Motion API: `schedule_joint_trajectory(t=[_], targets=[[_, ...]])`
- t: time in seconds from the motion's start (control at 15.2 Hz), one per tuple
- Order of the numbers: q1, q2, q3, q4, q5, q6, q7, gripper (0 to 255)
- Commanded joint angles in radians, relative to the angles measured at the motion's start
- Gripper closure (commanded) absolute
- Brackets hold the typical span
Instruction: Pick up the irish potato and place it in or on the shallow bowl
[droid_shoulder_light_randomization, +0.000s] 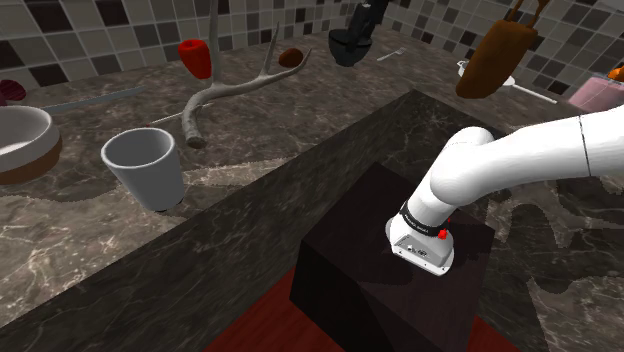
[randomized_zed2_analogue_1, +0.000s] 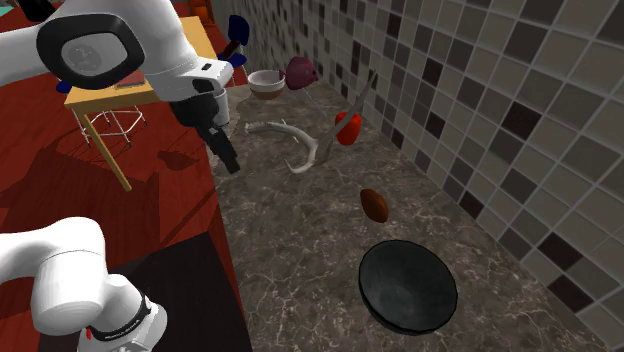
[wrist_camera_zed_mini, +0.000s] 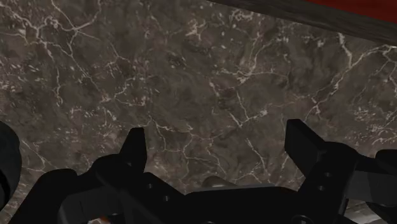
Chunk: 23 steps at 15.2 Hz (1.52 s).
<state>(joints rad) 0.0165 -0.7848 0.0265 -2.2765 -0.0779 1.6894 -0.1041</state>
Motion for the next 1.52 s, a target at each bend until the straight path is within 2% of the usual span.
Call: schedule_joint_trajectory(t=[0.0, 0.33, 0.73, 1.45], targets=[[0.000, 0.000, 0.000, 0.000, 0.000, 0.000, 0.000, 0], [0.016, 0.149, -0.081, 0.041, -0.067, 0.088, -0.187, 0], [0.037, 0.357, -0.160, 0.139, -0.120, 0.182, -0.401, 0], [0.054, 0.781, -0.237, 0.435, -0.135, 0.294, -0.775, 0]])
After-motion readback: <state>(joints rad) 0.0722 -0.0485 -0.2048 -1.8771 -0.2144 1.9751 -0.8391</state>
